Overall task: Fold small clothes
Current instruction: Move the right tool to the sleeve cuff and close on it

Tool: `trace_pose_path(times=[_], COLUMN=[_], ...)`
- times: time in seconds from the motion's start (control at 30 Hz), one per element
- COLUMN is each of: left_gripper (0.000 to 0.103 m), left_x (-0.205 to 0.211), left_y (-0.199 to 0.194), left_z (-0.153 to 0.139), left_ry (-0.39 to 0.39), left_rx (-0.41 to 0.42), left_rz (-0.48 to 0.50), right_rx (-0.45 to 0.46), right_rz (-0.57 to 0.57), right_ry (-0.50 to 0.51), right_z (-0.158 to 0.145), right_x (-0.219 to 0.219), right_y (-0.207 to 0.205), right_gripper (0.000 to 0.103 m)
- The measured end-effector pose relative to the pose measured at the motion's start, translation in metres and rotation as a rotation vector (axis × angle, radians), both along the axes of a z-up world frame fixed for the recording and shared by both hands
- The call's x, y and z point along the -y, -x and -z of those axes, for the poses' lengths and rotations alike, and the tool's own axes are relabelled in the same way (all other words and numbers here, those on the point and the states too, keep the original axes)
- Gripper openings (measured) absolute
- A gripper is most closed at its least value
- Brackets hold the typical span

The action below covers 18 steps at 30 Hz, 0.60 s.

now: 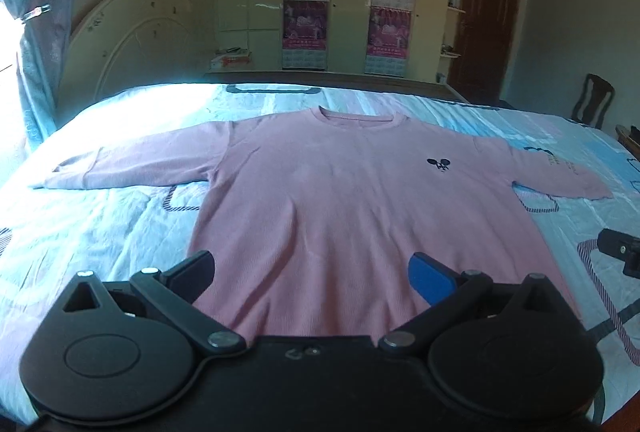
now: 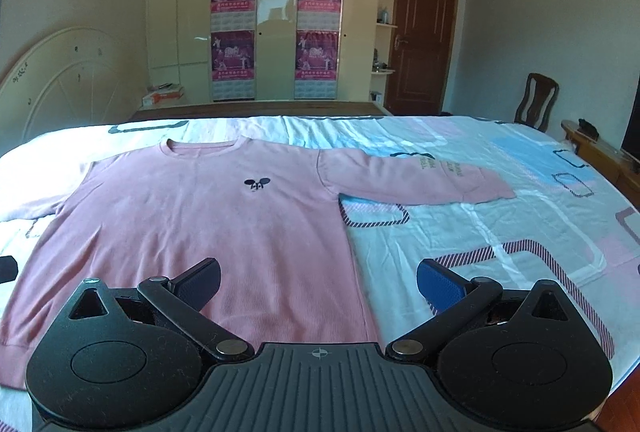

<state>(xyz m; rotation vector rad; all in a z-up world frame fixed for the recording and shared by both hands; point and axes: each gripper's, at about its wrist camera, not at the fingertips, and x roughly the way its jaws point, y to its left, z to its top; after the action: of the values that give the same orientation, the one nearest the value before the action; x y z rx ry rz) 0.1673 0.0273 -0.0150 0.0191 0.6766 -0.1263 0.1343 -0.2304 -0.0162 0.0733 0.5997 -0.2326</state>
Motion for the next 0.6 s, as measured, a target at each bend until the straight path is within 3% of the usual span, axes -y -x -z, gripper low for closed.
trace_pose_path(times=[0.03,0.17,0.23,0.33,0.5,0.6], left_gripper=[0.103,0.103,0.103,0.103,0.103,0.103], left_x=[-0.002,-0.007,-0.005,0.006,0.022,0.038], left_y=[-0.009,-0.040,-0.055,-0.073,-0.105,-0.118], left_z=[0.000,0.004,0.008,0.010,0.016,0.019], left_ry=[0.016,0.075,0.068,0.030,0.084,0.039], left_rx=[0.001,-0.005,-0.035,-0.009,-0.062,-0.052], left_rz=[0.030,-0.013,0.004,0.015,0.039,0.037], right_rx=[0.002,0.007,0.004,0.006,0.001,-0.002], right_rz=[0.013,0.059,0.086,0.123,0.178,0.199], right_ry=[0.002,0.043,0.052,0.063,0.095,0.088], right_z=[-0.001,-0.001,-0.001,0.000,0.004,0.011], right_x=[0.000,0.006,0.013,0.030,0.071,0.104], right_y=[-0.006,-0.032,-0.043,-0.058,-0.081,-0.098], right_gripper=[0.103,0.103,0.103,0.103,0.103,0.103])
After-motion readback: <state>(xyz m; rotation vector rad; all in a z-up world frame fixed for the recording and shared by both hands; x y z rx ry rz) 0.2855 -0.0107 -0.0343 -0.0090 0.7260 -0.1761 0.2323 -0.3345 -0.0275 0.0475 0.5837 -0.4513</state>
